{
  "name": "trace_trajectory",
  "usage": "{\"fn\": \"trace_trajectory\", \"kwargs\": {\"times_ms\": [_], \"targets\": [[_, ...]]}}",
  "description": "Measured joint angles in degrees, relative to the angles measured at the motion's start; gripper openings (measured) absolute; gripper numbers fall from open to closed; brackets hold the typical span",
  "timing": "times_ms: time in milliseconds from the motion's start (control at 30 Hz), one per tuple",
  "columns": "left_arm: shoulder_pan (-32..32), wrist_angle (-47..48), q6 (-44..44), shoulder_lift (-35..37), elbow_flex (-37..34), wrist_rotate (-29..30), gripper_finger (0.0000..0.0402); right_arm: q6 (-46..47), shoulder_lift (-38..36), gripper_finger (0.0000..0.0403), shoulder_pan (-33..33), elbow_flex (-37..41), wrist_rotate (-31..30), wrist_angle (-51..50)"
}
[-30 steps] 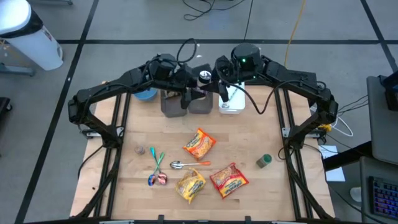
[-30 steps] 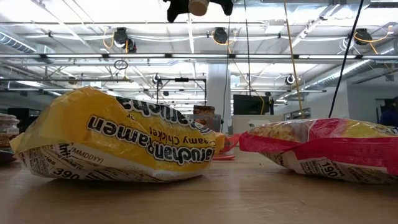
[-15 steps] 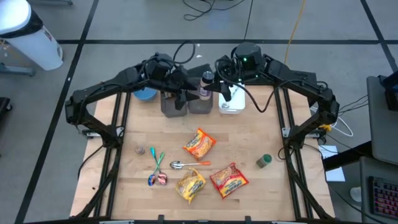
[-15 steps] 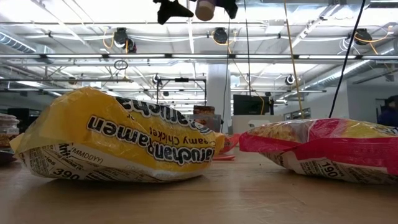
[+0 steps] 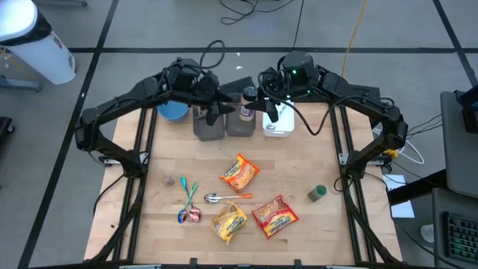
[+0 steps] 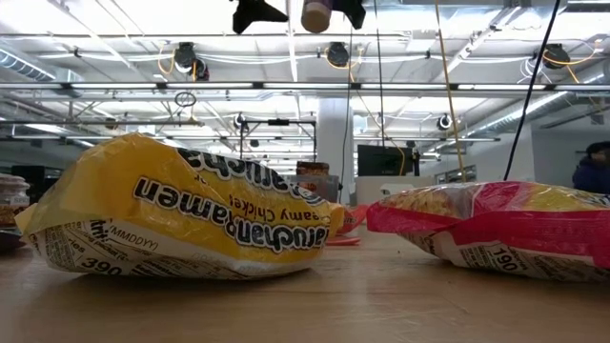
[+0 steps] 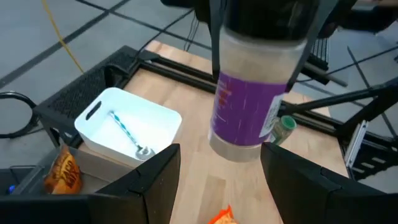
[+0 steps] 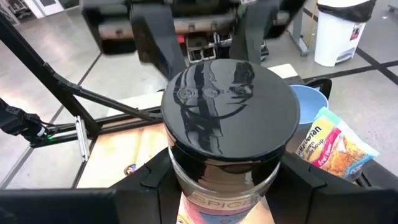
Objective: Pick & Place Food Item
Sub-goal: Put the violet seasoning bottle into the right black bin
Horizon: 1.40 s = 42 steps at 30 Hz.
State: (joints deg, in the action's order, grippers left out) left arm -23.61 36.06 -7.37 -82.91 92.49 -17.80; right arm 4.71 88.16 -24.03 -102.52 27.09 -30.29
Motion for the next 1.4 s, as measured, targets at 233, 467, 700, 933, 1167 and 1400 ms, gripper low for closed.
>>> {"fn": "trace_trajectory", "kwargs": {"times_ms": [233, 467, 700, 933, 1167, 1400], "targets": [[-1.71, -0.06, 2.32, 3.52, 0.01, -0.05, 0.0232, -1.22, 0.00, 0.0169, 0.48, 0.00, 0.00, -0.02], [-3.47, 1.92, -0.74, 3.97, 0.04, -0.09, 0.0306, -2.62, 0.04, 0.0169, 0.51, 0.00, -0.02, -1.06], [-3.60, -0.67, -1.21, 3.95, 0.04, -0.15, 0.0393, -4.48, 0.07, 0.0169, 1.29, 0.00, -0.07, -2.64], [-3.33, -4.10, -12.56, 4.52, 0.04, -2.13, 0.0350, -5.98, 0.18, 0.0169, 3.26, 2.99, 0.17, -2.97], [-2.79, -4.29, -7.60, 2.55, 0.06, -12.31, 0.0322, -6.31, 0.17, 0.0169, 3.71, 5.04, 1.73, -0.69], [-2.02, -4.80, -5.57, 1.81, 0.06, -12.04, 0.0288, -6.92, 1.13, 0.0169, 4.18, 5.11, 4.89, -0.08]]}}
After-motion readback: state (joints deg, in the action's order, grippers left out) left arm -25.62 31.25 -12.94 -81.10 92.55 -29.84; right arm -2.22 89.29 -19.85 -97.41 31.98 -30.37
